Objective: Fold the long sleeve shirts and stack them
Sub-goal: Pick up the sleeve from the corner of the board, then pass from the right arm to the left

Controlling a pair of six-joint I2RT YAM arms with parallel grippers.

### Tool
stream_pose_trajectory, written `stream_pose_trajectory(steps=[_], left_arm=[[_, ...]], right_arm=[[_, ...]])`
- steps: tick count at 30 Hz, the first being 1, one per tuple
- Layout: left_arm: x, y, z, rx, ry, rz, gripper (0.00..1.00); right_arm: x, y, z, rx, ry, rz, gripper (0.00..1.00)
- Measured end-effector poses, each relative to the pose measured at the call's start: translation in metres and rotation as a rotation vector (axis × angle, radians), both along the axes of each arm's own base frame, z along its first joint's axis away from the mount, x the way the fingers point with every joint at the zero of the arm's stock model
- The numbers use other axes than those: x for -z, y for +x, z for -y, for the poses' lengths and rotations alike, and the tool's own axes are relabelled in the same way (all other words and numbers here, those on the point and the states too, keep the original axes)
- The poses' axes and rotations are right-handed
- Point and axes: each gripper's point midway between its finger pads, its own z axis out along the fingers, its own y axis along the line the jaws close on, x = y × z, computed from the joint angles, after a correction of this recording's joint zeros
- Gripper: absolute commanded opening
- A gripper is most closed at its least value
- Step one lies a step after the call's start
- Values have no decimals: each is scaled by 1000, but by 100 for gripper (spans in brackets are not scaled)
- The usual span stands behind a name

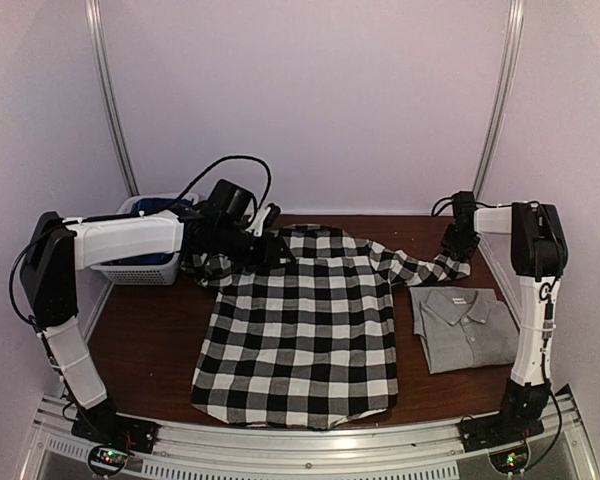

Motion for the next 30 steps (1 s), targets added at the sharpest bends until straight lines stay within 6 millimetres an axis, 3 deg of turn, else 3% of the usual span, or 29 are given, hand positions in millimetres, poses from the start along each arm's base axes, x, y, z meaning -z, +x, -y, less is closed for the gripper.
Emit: stream_pose_trajectory(steps=[5, 11, 19, 25, 30], left_arm=[[0, -2, 1, 9, -5, -5, 52], [-1, -4, 3, 22, -16, -13, 52], [-3, -4, 4, 25, -28, -16, 52], [-4, -4, 5, 19, -35, -16, 52], [-6, -2, 6, 17, -44, -13, 52]], right_arm=[[5, 0, 1, 3, 8, -3, 35], [5, 2, -1, -5, 21, 7, 0], [-5, -2, -9, -57, 27, 54, 0], [-68, 2, -35, -156, 50, 223, 0], [-139, 6, -92, -327, 77, 414, 0]])
